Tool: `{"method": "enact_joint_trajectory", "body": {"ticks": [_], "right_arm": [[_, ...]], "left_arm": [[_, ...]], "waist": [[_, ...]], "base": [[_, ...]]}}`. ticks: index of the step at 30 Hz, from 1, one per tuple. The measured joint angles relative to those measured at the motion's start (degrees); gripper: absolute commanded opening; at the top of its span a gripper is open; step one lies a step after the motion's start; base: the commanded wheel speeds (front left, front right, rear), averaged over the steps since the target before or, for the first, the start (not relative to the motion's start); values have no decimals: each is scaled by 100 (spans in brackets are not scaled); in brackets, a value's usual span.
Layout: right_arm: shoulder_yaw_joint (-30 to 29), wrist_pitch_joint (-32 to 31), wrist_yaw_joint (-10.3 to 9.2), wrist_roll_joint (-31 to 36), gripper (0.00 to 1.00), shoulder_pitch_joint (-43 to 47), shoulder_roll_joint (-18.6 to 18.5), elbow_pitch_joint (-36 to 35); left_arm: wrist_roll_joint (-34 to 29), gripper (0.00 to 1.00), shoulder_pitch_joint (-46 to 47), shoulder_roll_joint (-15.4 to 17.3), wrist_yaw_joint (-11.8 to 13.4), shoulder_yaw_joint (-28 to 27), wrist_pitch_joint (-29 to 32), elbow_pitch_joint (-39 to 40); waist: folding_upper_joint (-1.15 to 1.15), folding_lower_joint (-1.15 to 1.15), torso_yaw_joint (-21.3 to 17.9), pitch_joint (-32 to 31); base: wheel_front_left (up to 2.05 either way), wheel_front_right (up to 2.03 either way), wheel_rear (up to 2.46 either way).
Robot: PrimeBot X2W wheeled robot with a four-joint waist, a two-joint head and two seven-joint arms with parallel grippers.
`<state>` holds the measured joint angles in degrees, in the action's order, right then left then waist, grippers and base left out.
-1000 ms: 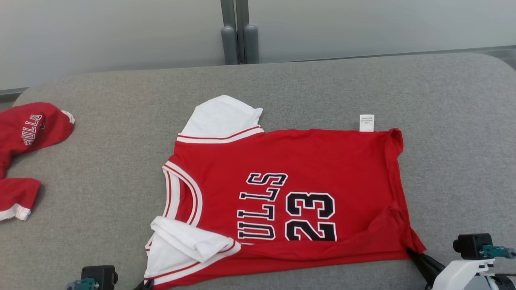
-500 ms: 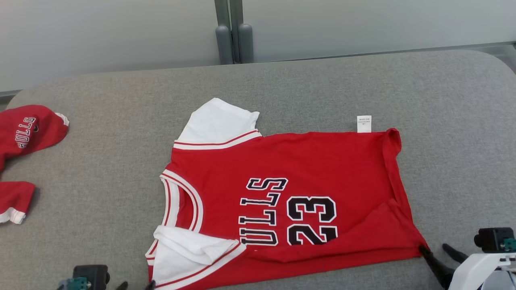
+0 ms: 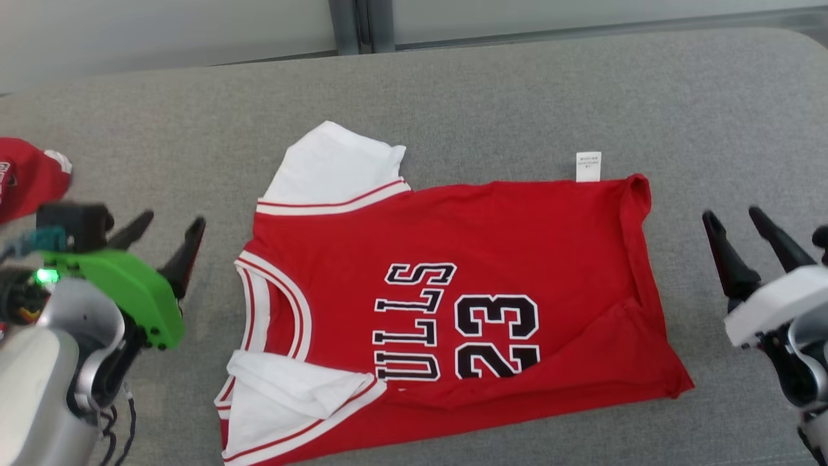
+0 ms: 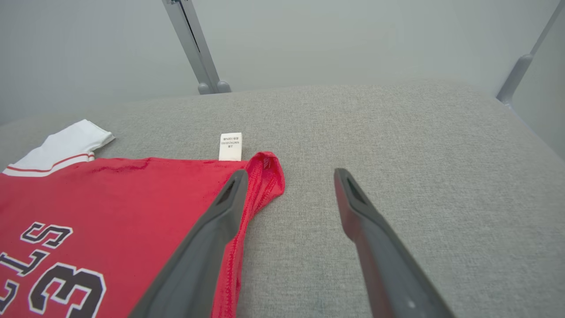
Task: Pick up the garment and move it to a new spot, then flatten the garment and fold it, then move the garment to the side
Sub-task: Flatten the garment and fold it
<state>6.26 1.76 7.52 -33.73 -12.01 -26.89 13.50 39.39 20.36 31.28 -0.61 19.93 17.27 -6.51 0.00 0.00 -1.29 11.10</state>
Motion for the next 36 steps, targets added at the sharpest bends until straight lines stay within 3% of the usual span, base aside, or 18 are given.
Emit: {"method": "enact_joint_trajectory", "body": {"ticks": [6, 15, 24, 30, 33, 35, 36], "right_arm": [[520, -134, 1, -220, 100, -1274, 364, 368], [1355, -658, 1, -374, 100, -2694, 476, 1584], [1983, -619, 2, -724, 100, -3177, 504, 1957], [2352, -361, 2, -856, 99, -3325, 515, 1905], [2537, -216, 1, -905, 82, -3416, 547, 1878], [2644, -152, 1, -965, 49, -3455, 560, 1882], [2699, -112, 1, -992, 45, -3471, 561, 1898]], "left_arm": [[-85, 100, 1649, -278, -401, 397, 548, -845], [-135, 100, 3292, -511, -645, 987, 1212, -1928], [234, 100, 3902, -544, -673, 1428, 1425, -2577], [341, 100, 4116, -285, -677, 1714, 1318, -2959], [369, 100, 4283, -200, -677, 1808, 1229, -3101], [498, 100, 4325, -199, -677, 1922, 1243, -3120], [536, 100, 4366, -187, -677, 1997, 1260, -3123]], "waist": [[0, 0, -117, 572], [0, 1, -320, 1379], [0, 1, -642, 1760], [0, 1, -897, 1886], [0, 1, -996, 1969], [0, 1, -1050, 2011], [0, 1, -1072, 2029]], "base": [[0, 0, 0], [0, 0, 0], [0, 0, 0], [0, 0, 0], [0, 0, 0], [0, 0, 0], [0, 0, 0]]}}
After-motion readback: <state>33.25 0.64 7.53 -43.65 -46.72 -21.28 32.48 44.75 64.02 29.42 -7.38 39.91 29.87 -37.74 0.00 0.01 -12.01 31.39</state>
